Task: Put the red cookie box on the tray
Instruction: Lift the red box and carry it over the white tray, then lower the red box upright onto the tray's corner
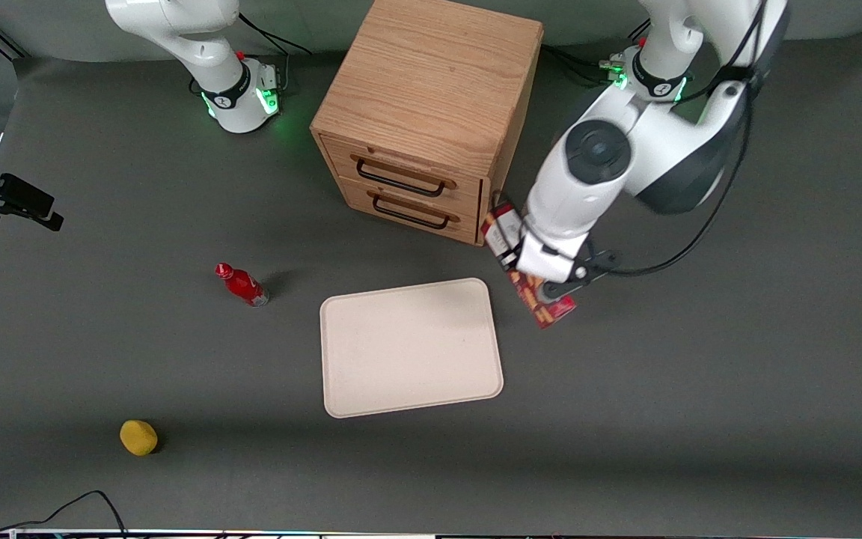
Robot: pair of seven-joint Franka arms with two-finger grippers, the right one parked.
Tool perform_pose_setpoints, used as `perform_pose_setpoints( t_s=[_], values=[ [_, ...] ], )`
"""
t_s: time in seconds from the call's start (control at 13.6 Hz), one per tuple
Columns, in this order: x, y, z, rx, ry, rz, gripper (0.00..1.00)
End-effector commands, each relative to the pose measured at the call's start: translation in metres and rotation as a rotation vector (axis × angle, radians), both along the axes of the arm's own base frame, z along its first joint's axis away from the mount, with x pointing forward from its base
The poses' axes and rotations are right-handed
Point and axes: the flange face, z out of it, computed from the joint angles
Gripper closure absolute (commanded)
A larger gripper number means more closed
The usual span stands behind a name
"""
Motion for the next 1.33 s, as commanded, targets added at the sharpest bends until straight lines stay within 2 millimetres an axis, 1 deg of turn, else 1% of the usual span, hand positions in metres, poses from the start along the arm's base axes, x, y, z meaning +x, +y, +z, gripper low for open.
perform_pose_setpoints(
  t_s=[0.0,0.07,0.22,0.3,0.44,0.52,0.59,0.66,0.89,0.96,1.25],
  values=[
    [0.042,-0.033,-0.015,-0.03,-0.021,0.094,0.84],
    [0.044,-0.047,-0.027,-0.022,-0.029,0.101,0.84],
    [0.046,-0.069,-0.046,-0.006,-0.067,0.109,0.84],
    [0.043,-0.08,-0.054,0.001,-0.092,0.098,0.83],
    [0.042,-0.091,-0.071,0.024,-0.119,0.061,0.82],
    [0.037,-0.102,-0.083,0.04,-0.136,0.028,0.82],
    [0.036,-0.107,-0.096,0.059,-0.154,0.006,0.82],
    [0.036,-0.106,-0.11,0.081,-0.156,-0.009,0.82],
    [0.036,-0.106,-0.129,0.087,-0.151,-0.051,0.82],
    [0.036,-0.106,-0.138,0.089,-0.142,-0.053,0.82],
    [0.037,-0.111,-0.151,0.056,-0.155,-0.05,0.82]
  ],
)
